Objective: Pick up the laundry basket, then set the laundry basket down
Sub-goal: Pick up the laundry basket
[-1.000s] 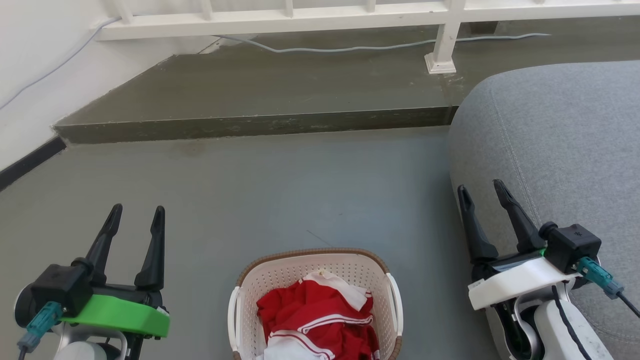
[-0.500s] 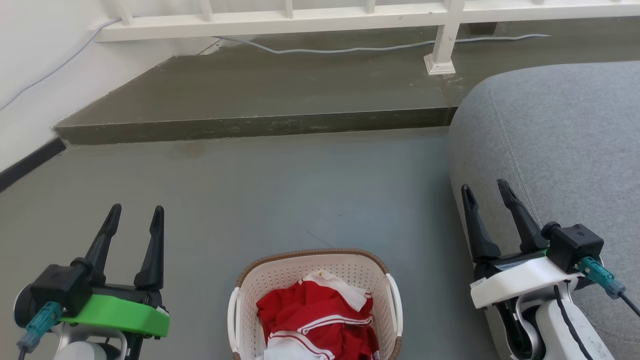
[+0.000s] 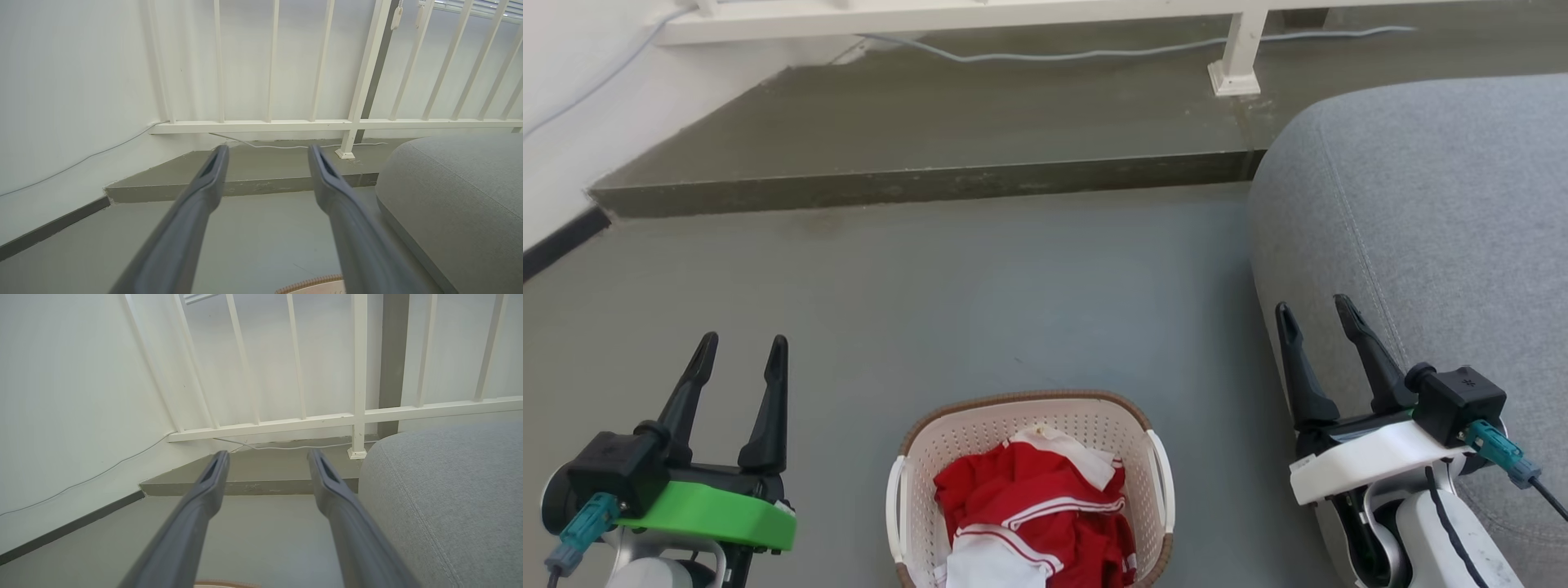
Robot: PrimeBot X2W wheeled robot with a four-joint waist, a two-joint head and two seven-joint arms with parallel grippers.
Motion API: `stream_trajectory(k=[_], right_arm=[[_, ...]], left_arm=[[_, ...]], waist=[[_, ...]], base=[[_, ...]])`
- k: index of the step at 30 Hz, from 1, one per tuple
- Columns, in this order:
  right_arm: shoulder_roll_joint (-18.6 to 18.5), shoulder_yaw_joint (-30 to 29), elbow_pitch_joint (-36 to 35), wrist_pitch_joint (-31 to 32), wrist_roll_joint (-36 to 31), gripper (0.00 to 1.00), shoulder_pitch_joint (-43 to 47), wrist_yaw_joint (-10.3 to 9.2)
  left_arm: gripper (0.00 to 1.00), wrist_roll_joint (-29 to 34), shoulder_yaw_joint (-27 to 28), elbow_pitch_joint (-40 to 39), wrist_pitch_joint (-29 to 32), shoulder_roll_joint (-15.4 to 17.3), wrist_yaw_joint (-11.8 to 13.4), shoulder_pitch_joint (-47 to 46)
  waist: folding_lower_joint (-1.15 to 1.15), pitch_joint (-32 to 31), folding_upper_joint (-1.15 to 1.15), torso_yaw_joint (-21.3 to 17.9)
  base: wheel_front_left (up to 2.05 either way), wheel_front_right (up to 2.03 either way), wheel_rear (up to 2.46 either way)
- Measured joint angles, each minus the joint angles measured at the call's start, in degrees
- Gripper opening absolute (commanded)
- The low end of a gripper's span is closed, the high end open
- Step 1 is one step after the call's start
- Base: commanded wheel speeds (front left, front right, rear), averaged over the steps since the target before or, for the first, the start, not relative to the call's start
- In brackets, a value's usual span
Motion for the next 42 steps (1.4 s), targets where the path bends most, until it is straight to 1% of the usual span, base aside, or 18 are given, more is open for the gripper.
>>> stream_trajectory(k=[7,15,17,20,21,28,31,36,38,42], right_arm=[[0.2,0.0,0.1,0.0,-0.4,1.00,0.0,-0.54],[0.5,0.7,0.8,0.0,-0.4,1.00,-1.0,-1.11],[0.6,1.1,1.1,0.0,-0.4,1.00,-1.7,-1.58],[0.6,1.6,1.7,0.0,-0.5,1.00,-2.8,-1.71],[0.7,1.7,2.0,0.0,-0.5,1.00,-3.2,-2.14],[0.7,2.9,4.1,0.0,-0.5,1.00,-6.4,-3.38],[0.7,3.8,5.0,0.0,0.4,1.00,-7.7,-4.11],[0.6,5.7,7.2,0.0,2.2,1.00,-10.2,-5.12],[0.6,6.7,8.3,0.0,2.9,1.00,-11.5,-5.17],[0.6,8.5,10.3,0.0,3.8,1.00,-14.3,-6.53]], left_arm=[[1.00,-1.1,-0.4,-0.2,0.0,0.9,0.0,0.0],[1.00,-2.7,-1.7,-0.4,0.0,2.9,0.0,-0.4],[1.00,-3.7,-2.0,-0.4,0.0,3.6,0.0,-1.1],[1.00,-4.5,-2.6,-0.3,0.0,4.4,0.0,-2.6],[1.00,-4.6,-2.9,-0.3,0.0,4.7,0.0,-3.0],[1.00,-5.7,-5.4,0.9,0.0,6.6,0.0,-6.1],[1.00,-7.3,-6.3,1.9,0.0,7.4,0.0,-7.8],[1.00,-9.1,-8.9,5.1,0.0,8.9,0.0,-10.3],[1.00,-9.8,-9.9,6.1,0.0,9.5,0.0,-11.2],[1.00,-12.3,-11.4,8.5,0.0,10.5,0.0,-14.1]], waist=[[0.00,2.8,0.00,-0.5],[0.00,7.4,0.00,-0.9],[0.00,8.8,0.00,-1.0],[0.00,11.1,0.00,-1.1],[0.00,11.8,0.00,-1.1],[0.00,17.3,0.00,-1.3],[0.01,19.7,0.00,-1.4],[0.01,23.7,0.00,-1.5],[0.01,25.4,0.00,-1.5],[0.01,28.7,0.00,-1.7]], base=[[0.00,0.00,0.00],[0.00,0.00,0.00],[0.00,0.00,0.00],[0.00,0.00,0.00],[0.00,0.00,0.00],[0.00,0.00,0.00],[0.00,0.00,0.00],[0.00,0.00,0.00],[0.00,0.00,0.00],[0.00,0.00,0.00]])
